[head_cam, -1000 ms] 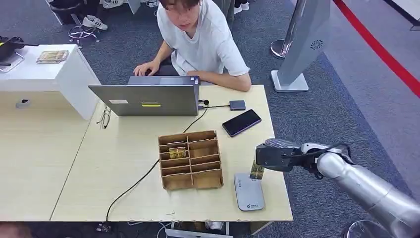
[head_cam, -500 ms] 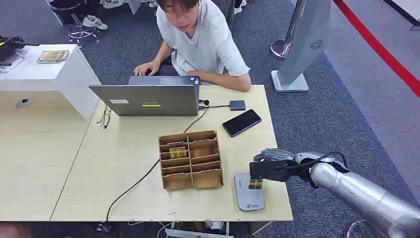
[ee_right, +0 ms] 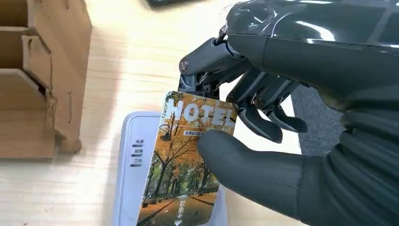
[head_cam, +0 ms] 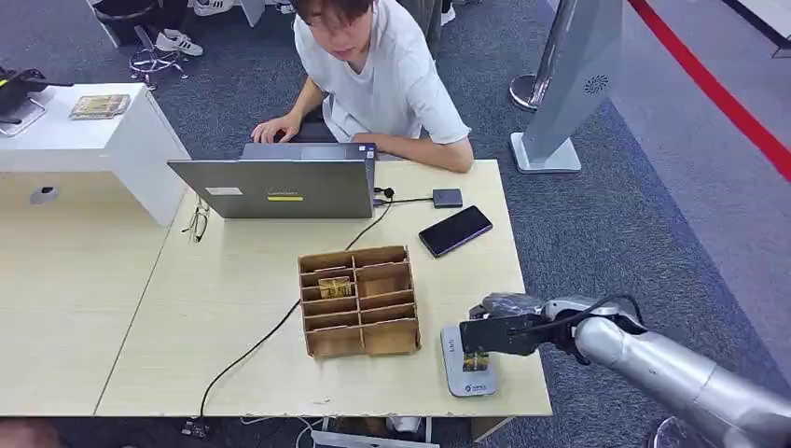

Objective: Pass the card to the sensor for recognition and then transmit it.

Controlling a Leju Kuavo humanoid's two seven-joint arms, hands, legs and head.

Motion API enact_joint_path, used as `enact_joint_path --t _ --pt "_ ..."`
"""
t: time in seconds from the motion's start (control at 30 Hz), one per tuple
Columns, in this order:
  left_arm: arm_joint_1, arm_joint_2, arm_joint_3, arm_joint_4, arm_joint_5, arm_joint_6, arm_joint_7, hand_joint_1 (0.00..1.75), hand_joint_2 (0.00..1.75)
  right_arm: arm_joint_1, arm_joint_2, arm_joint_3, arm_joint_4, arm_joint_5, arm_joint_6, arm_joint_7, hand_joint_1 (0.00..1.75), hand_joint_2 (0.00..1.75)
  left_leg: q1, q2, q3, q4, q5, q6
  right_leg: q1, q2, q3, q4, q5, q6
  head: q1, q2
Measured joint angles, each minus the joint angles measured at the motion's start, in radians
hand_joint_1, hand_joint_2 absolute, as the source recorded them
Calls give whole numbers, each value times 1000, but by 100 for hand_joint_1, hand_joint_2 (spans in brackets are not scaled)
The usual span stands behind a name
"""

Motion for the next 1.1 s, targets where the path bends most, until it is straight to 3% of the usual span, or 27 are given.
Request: enact_joint_path --t 0.63,1.1 --pt "7 -21 75 -2 15 20 -1 0 0 -9 97 65 33 226 -135 98 175 175 0 0 0 0 0 0 0 0 0 0 0 0 0 0" --pt "27 -48 200 -9 105 58 -52 0 0 -21 132 65 48 285 -132 104 175 175 0 0 0 0 0 0 0 0 0 0 0 0 0 0"
